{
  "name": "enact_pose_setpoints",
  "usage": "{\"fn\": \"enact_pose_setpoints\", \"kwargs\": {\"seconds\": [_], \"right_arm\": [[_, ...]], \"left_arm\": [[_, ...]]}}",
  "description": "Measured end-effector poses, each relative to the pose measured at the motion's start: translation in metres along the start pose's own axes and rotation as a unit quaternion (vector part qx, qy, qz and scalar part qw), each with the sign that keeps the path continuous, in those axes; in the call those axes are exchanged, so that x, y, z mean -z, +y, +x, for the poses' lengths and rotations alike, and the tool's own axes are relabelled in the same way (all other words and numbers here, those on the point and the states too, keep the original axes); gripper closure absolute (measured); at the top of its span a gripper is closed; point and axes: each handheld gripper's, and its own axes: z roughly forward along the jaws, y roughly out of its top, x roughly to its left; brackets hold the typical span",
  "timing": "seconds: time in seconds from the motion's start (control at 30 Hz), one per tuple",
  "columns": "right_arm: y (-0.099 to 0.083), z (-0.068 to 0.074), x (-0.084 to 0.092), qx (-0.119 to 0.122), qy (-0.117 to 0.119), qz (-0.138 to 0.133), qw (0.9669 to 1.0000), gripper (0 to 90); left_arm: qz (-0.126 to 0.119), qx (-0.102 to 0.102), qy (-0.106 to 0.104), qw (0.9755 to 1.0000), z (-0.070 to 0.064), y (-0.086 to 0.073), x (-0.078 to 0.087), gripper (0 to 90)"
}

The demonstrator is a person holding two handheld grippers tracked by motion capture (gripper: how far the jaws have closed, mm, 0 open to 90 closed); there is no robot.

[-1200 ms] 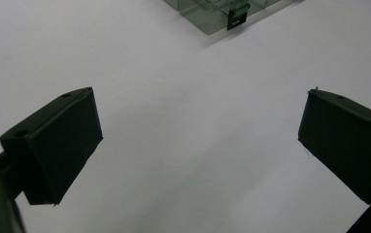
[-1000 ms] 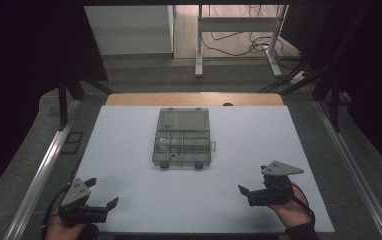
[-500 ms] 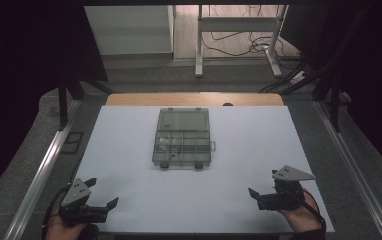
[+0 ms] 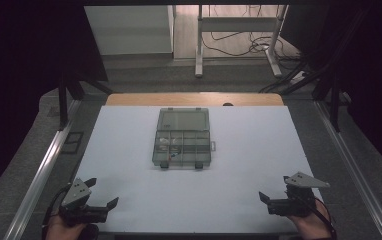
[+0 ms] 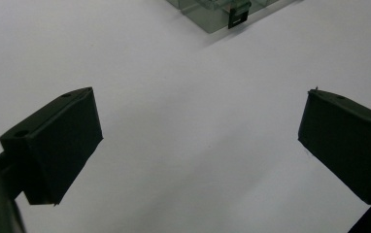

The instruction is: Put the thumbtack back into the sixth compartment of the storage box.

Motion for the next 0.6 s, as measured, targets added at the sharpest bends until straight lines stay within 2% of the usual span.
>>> {"fn": "enact_pose_setpoints", "kwargs": {"seconds": [0.47, 0.6], "right_arm": [[-0.020, -0.011, 0.011, -0.018, -0.027, 0.010, 0.9994, 0.0], [-0.021, -0.012, 0.012, -0.024, -0.030, 0.002, 0.9993, 0.0]], "left_arm": [[-0.001, 0.000, 0.000, 1.0000, 0.000, 0.000, 0.000, 2.4], [-0.001, -0.001, 0.000, 1.0000, 0.000, 0.000, 0.000, 2.4]]}}
